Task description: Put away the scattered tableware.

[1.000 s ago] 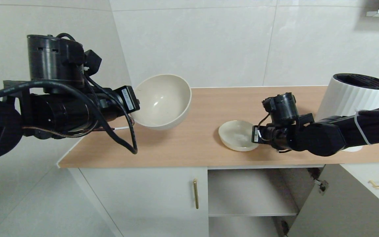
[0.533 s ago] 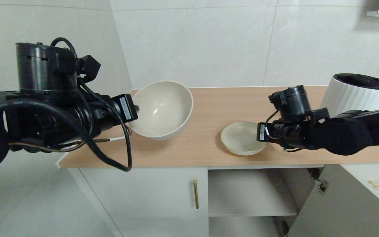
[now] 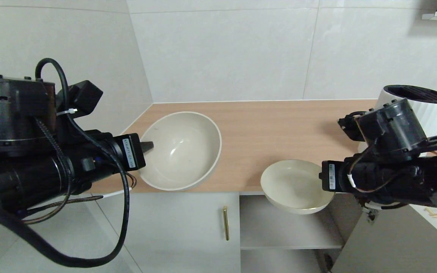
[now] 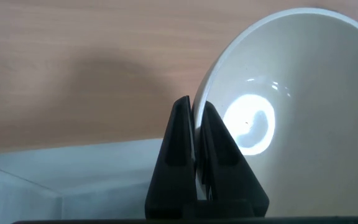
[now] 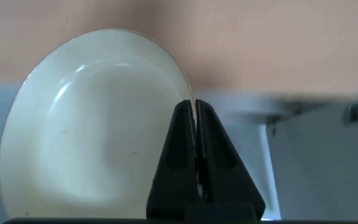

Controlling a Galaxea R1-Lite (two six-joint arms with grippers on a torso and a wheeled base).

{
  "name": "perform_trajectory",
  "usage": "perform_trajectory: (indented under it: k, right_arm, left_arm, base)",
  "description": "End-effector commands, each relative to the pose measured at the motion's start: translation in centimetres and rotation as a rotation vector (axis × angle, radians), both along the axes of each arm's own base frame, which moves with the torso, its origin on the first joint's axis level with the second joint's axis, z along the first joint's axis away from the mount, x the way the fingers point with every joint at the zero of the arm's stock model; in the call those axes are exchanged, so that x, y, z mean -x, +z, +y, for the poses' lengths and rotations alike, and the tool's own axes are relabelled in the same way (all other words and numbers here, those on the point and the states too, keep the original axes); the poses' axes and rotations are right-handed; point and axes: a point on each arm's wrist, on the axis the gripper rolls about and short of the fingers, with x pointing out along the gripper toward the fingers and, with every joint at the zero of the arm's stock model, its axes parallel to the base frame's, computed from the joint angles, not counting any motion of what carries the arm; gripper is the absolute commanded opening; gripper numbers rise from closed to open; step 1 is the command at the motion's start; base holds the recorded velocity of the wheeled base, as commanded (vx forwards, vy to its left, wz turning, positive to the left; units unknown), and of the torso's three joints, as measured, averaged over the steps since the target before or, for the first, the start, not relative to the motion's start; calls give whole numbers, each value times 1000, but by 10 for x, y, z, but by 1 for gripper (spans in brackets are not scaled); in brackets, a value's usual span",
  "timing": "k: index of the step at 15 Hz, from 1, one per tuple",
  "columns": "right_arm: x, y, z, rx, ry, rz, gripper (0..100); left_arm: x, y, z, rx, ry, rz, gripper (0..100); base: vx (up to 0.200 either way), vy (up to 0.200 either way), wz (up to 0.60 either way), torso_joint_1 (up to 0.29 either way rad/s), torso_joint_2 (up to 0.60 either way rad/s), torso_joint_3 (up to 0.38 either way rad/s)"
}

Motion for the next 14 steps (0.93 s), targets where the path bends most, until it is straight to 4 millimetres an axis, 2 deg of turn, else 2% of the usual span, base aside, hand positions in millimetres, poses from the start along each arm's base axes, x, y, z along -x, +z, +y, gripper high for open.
perform_trajectory:
  k: [1,7,14]
  right_arm:
    - [27,-1,-1,-11,37,2,0]
    - [28,-9,-3,10,30,22,0]
    - [29,-12,-4,32,25,24,0]
  left_arm:
    - [2,0,0,0,-5,1,0]
    - [-4,-8,-4,-15,-5,28,0]
    - [-6,-10,-5,-15,-12,38,0]
  base:
    - [0,0,0,0,0,0]
    - [-200,0,0,1,-1,2]
    - [0,0,0,0,0,0]
